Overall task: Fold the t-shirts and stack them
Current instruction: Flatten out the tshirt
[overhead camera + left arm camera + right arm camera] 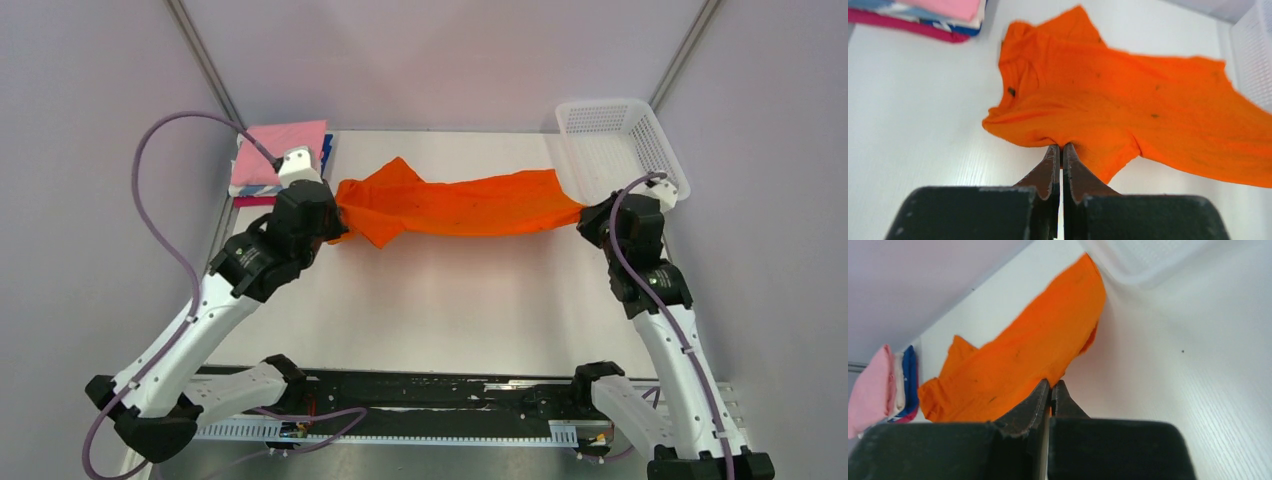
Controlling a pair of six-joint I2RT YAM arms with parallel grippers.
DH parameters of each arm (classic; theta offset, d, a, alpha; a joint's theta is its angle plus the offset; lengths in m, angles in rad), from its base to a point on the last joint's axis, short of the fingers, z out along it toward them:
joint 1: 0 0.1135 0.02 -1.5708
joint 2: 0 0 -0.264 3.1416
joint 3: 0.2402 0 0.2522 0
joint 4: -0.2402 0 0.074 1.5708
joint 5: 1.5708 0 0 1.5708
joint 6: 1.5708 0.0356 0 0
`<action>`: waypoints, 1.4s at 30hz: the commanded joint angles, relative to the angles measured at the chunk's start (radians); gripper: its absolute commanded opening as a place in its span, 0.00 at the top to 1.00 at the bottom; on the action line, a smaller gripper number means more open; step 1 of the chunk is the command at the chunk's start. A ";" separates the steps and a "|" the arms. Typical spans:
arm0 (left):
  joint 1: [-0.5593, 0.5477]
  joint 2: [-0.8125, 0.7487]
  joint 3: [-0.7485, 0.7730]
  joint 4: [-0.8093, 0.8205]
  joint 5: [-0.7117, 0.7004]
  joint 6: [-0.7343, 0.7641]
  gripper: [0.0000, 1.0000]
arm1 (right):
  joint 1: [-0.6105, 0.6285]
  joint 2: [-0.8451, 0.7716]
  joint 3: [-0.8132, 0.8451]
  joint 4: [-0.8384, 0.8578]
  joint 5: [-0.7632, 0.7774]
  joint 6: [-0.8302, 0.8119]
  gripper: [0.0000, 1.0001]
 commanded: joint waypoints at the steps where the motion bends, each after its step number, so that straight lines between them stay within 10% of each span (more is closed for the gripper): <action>1: -0.003 -0.043 0.150 0.062 -0.088 0.159 1.00 | 0.002 -0.059 0.115 0.059 0.064 -0.055 1.00; 28: -0.003 -0.003 1.043 0.052 0.382 0.721 1.00 | 0.001 -0.330 0.520 0.025 -0.327 -0.159 1.00; 35: -0.003 -0.015 0.968 0.102 0.302 0.754 1.00 | 0.001 -0.328 0.514 0.022 -0.288 -0.150 1.00; 42: -0.004 -0.048 0.557 0.389 -0.017 0.807 1.00 | 0.003 -0.235 0.408 0.020 -0.054 -0.147 1.00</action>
